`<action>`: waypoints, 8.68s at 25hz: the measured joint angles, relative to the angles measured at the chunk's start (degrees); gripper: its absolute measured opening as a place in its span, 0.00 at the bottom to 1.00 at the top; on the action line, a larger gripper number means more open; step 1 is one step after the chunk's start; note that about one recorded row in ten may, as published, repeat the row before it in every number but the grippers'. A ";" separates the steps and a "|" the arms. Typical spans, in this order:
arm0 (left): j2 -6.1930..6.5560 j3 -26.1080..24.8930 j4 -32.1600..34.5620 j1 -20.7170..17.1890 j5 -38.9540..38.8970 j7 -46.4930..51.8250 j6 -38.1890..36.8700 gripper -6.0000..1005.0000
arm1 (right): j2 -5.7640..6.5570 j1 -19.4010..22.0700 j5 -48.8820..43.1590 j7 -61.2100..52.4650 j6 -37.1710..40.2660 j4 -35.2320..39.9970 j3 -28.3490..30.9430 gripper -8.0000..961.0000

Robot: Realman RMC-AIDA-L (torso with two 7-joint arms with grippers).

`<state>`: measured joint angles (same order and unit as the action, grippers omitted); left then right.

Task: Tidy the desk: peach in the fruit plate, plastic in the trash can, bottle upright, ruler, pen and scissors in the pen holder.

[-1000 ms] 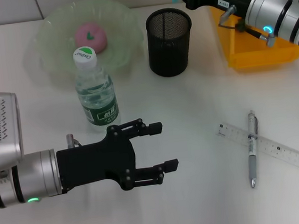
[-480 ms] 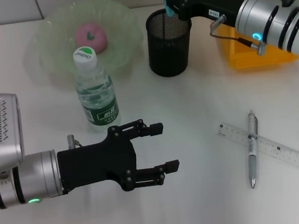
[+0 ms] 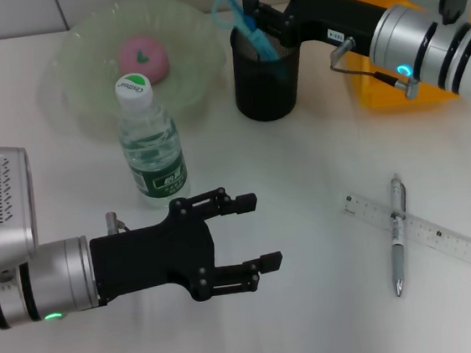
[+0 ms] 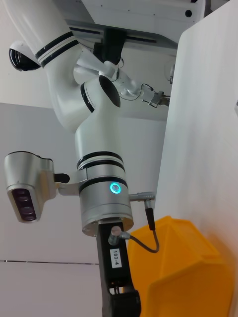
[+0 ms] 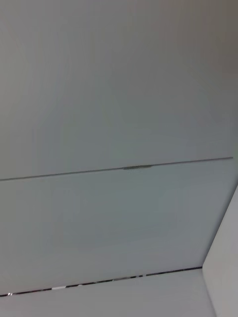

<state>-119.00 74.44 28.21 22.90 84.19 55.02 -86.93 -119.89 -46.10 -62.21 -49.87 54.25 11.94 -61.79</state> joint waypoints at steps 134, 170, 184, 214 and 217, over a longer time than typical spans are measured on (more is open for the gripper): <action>0.44 -0.26 0.35 -0.93 0.13 1.25 -1.21 0.79 | 0.15 2.37 11.59 2.21 3.97 8.09 -7.19 0.40; 0.41 -0.51 0.30 -0.93 0.01 0.97 -1.40 0.79 | 0.23 4.97 11.29 2.07 7.11 6.26 -7.56 0.56; 0.44 -0.44 0.60 -1.53 0.13 1.06 -1.55 0.79 | 0.53 26.09 -50.47 -86.07 28.49 75.92 -0.49 0.87; 0.44 -0.41 0.62 -1.43 0.28 0.96 -1.31 0.79 | 0.32 13.17 -91.65 -119.39 38.67 63.25 -16.10 0.83; 0.44 -0.45 0.62 -1.51 0.28 0.94 -1.32 0.79 | 0.26 11.87 -91.98 -119.42 37.30 60.63 -16.51 0.81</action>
<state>-118.57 73.99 28.83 21.38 84.48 55.96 -88.25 -119.62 -34.23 -154.19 -169.29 91.55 72.57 -78.30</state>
